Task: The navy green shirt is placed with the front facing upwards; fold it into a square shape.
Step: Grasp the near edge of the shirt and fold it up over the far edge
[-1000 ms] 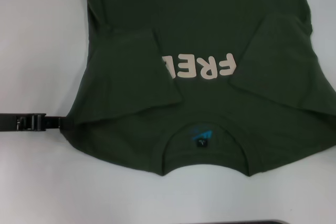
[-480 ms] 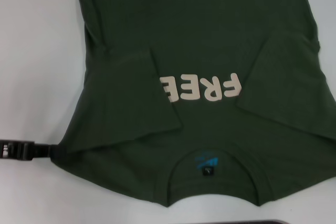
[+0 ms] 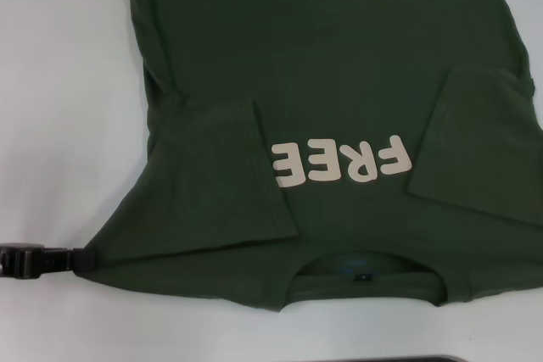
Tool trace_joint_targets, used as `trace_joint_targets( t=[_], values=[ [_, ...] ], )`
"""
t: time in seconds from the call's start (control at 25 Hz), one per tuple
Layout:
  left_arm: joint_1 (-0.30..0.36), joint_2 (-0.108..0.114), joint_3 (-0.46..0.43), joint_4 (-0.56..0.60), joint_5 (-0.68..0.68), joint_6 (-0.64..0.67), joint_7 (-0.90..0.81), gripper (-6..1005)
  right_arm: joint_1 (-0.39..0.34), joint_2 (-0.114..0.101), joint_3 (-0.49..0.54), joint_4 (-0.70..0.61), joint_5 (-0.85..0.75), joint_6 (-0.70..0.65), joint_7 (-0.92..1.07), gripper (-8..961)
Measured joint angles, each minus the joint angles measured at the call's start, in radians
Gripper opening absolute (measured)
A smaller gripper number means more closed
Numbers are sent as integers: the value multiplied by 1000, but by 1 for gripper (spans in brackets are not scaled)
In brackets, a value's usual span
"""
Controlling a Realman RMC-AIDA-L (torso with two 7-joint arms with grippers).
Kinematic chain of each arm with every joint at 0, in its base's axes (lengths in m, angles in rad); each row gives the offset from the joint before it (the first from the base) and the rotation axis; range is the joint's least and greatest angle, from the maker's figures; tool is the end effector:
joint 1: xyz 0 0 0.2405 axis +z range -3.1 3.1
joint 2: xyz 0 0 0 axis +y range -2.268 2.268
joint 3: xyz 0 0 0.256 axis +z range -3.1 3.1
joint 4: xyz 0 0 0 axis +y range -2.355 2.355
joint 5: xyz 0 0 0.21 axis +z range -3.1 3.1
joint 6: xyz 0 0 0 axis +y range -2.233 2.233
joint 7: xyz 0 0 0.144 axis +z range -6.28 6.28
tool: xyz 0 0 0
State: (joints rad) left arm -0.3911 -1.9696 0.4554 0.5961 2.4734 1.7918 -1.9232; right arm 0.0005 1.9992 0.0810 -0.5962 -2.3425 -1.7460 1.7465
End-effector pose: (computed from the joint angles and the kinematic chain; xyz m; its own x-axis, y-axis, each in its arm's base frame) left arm -0.3545 0.2350 0.0318 0.3082 0.9296 0.2021 0.9284 -0.3403 0.1495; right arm 0.4350 0.0997 0.0750 -0.0780 -0.6525 -0.7537 -0.9964 0.0260 0.0805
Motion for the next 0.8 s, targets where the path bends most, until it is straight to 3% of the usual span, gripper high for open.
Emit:
trace_joint_targets(
  t=[0.8],
  values=[
    [42,-15,4,-6,12,19,27,4,7,-9,-15,-9,-12,-40,-4,44]
  ],
)
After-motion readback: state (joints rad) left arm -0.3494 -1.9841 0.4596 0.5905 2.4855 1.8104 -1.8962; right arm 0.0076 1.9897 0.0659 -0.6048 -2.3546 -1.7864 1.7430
